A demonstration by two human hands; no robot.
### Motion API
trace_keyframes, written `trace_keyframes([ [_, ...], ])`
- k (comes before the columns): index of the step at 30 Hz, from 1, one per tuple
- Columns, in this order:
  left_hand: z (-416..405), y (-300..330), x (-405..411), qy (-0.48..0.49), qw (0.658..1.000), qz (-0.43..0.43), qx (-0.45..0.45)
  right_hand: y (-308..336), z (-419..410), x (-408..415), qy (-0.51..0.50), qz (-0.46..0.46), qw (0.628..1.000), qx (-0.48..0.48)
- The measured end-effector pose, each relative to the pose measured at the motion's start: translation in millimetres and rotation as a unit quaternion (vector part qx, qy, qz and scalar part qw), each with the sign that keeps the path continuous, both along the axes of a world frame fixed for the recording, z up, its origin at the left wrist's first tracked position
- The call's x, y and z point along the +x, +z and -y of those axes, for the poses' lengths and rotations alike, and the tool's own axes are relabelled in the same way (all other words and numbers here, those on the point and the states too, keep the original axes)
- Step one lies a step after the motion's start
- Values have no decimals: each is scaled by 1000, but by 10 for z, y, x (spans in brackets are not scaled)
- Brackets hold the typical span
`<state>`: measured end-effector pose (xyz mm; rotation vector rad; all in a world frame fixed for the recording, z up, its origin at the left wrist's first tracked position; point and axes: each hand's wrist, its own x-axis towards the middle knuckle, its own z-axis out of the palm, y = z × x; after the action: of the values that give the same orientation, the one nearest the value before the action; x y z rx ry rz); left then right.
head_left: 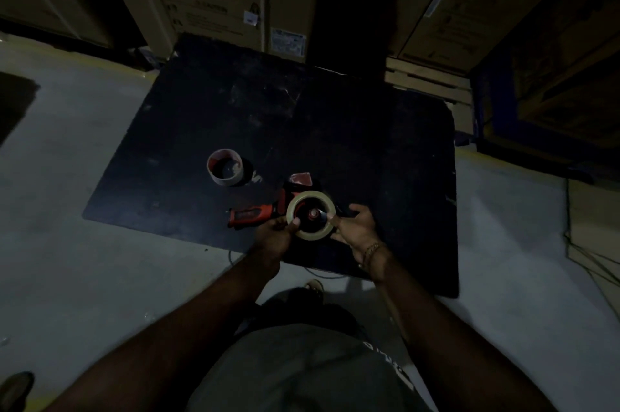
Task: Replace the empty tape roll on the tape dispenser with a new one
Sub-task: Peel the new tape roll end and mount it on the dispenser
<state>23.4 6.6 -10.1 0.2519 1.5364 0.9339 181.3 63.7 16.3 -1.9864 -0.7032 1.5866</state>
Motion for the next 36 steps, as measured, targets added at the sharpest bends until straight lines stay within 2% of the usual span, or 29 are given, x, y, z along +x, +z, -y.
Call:
trace_keyframes([
  [11, -55, -150, 54, 28, 999, -35, -20, -93, -66, 22, 28, 18, 999, -23],
  [19, -49, -231, 51, 14, 997, -77, -13, -114, -102, 68, 35, 9, 999, -25],
  [29, -96, -251, -2, 10, 998, -66, -15, -130, -152, 105, 77, 76, 993, -46],
  [36, -145, -333, -36, -19, 995, -92, -22, -194, -198, 96, 90, 105, 989, -53],
])
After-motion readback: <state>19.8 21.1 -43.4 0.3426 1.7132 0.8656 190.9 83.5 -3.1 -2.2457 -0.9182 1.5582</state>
